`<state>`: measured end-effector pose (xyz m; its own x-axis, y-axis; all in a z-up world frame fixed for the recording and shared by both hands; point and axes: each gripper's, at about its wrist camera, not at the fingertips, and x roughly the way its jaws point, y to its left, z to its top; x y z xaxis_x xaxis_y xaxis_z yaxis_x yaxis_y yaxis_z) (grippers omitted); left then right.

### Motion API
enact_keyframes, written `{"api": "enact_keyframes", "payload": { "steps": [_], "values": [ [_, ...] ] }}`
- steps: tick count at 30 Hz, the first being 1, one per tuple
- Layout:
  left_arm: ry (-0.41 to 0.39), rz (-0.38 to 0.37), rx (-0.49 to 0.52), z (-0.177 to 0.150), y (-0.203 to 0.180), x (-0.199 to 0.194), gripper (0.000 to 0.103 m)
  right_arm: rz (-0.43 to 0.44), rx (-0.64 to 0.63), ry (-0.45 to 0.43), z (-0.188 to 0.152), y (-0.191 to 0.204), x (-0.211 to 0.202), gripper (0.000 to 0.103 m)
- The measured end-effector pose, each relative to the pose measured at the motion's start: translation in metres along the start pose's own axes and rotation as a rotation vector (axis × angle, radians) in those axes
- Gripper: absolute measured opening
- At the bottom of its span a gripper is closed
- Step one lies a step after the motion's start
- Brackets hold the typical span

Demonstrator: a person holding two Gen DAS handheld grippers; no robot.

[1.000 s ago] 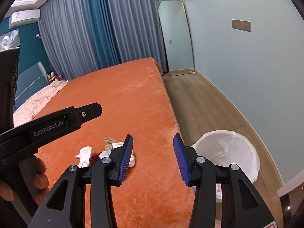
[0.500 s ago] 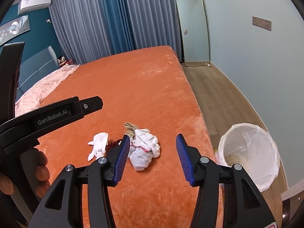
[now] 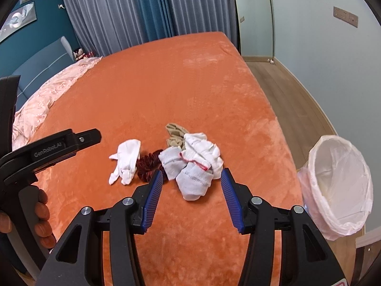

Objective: Collect trash
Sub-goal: 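Grasp the white glove with the left tool while the right tool grasps the grey sock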

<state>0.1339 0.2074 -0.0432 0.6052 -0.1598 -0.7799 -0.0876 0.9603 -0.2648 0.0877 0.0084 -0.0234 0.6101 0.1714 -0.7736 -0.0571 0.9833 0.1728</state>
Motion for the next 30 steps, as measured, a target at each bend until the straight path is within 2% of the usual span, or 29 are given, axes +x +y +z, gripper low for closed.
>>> {"api": "enact_keyframes", "payload": {
  "steps": [8, 12, 24, 26, 30],
  "values": [
    [0.084, 0.056, -0.075, -0.007, 0.042, 0.043, 0.072, -0.009, 0.019, 0.089, -0.011, 0.001, 0.049, 0.05],
    [0.115, 0.077, -0.107, -0.009, 0.055, 0.064, 0.079, -0.011, 0.036, 0.124, -0.013, -0.001, 0.071, 0.05],
    [0.199, 0.066, -0.173, -0.004, 0.072, 0.127, 0.082, -0.004, 0.065, 0.201, -0.017, 0.003, 0.125, 0.056],
    [0.214, 0.064, -0.175, -0.003, 0.074, 0.137, 0.078, -0.006, 0.071, 0.206, -0.018, 0.002, 0.131, 0.056],
    [0.244, 0.037, -0.169, -0.005, 0.073, 0.149, 0.055, -0.005, 0.089, 0.214, -0.019, -0.001, 0.139, 0.057]
  ]
}}
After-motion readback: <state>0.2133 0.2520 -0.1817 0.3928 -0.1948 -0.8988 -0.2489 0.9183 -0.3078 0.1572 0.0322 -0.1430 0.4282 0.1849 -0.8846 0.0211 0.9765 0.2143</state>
